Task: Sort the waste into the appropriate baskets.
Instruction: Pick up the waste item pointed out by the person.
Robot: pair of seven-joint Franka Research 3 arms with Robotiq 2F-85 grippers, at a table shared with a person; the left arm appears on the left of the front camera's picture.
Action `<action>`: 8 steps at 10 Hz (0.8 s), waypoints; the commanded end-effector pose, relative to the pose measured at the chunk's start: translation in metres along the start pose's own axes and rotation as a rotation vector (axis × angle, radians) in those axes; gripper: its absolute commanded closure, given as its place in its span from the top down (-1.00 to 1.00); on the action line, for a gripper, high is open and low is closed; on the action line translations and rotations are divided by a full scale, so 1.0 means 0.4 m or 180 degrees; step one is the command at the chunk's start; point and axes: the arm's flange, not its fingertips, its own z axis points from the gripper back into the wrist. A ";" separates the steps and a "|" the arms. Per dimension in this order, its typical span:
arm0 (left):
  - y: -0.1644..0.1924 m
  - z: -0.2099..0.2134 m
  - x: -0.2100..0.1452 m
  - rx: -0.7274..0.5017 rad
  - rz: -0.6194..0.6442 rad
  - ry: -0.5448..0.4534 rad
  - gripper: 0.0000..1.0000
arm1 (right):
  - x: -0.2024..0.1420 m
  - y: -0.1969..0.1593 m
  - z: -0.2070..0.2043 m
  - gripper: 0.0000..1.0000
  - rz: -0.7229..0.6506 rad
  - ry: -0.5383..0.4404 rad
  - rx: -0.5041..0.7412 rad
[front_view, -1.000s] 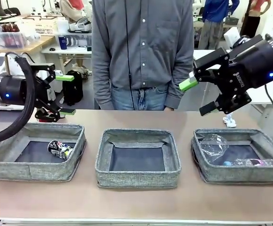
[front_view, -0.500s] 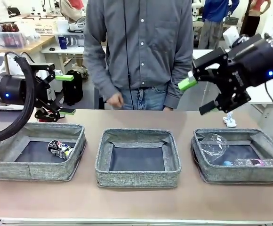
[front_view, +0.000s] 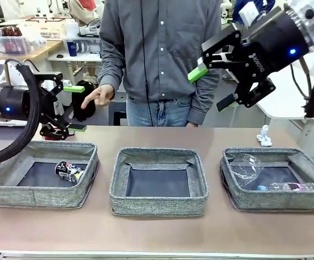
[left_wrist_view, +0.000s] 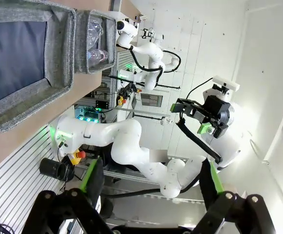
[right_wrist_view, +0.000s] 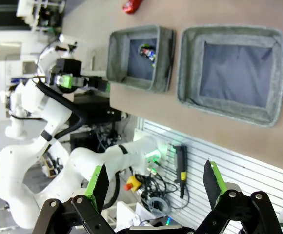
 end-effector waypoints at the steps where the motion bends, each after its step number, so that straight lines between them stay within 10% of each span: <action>1: -0.003 0.007 -0.008 -0.0008 -0.0047 0.0048 1.00 | 0.000 -0.007 0.007 1.00 -0.0047 0.0017 -0.0052; 6: 0.000 0.000 0.000 0.0000 0.0000 0.0000 1.00 | 0.000 -0.007 0.007 1.00 -0.0047 0.0017 -0.0052; 8: -0.019 0.029 0.097 0.1200 -0.0517 -0.0088 1.00 | 0.000 -0.007 0.007 1.00 -0.0047 0.0017 -0.0052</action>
